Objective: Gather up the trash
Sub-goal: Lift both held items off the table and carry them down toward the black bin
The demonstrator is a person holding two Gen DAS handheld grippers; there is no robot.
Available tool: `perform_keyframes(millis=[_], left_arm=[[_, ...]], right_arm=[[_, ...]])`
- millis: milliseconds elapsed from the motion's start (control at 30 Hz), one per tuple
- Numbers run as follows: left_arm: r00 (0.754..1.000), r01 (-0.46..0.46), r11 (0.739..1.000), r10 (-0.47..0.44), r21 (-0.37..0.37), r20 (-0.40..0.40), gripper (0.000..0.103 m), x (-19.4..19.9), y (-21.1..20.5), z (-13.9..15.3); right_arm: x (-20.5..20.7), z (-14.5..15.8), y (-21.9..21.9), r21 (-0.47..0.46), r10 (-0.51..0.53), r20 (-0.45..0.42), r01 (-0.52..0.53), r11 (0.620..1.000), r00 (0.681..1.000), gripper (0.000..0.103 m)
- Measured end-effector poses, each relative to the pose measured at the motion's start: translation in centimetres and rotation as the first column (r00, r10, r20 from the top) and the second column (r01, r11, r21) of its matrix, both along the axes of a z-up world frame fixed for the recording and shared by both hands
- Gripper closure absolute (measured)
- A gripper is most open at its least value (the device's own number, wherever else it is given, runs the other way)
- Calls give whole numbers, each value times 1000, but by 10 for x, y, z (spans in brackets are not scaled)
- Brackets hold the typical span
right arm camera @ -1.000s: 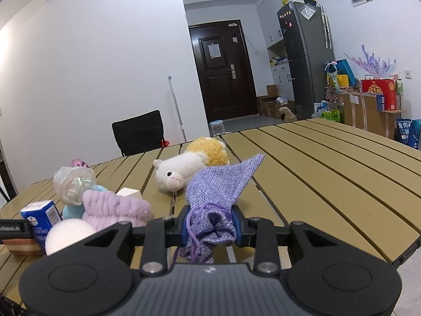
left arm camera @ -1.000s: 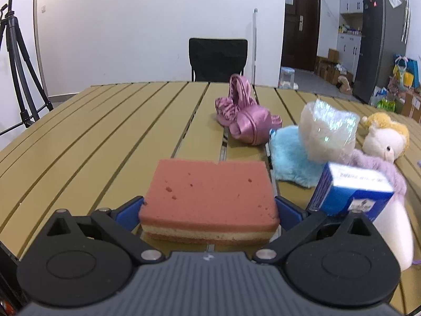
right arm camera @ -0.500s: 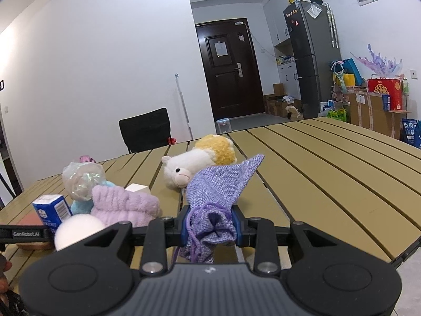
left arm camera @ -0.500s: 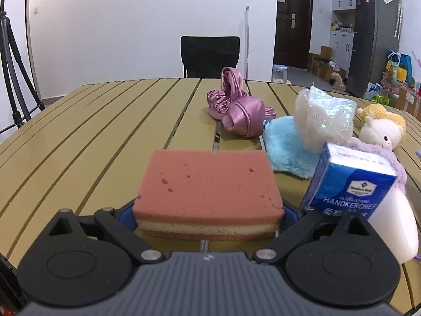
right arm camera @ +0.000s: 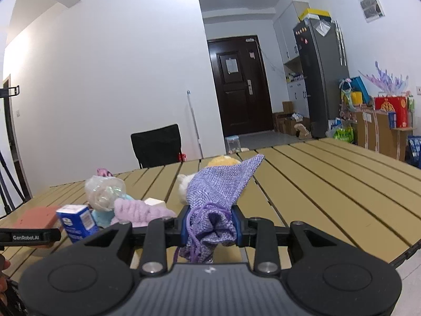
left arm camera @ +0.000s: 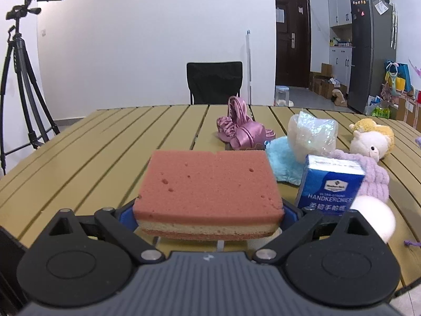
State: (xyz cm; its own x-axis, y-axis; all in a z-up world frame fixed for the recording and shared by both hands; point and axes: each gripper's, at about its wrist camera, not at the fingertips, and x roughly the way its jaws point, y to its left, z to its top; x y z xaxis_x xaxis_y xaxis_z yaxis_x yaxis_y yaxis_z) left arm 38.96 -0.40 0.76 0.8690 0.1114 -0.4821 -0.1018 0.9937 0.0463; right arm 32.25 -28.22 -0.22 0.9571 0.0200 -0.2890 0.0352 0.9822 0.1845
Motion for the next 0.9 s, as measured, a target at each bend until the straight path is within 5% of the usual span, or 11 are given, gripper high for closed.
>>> perform_keyframes(millis=[333,900], left_arm=[[997,-7,999,5,35,76,5,-51,6,26],[996,-12,999,8,48,87,5,-147,11,41]], right_arm=[[-44,23,12,-29,35,59,-33,999,998,73],[-128,27,28,-37,88,29,-87,996,996,73]])
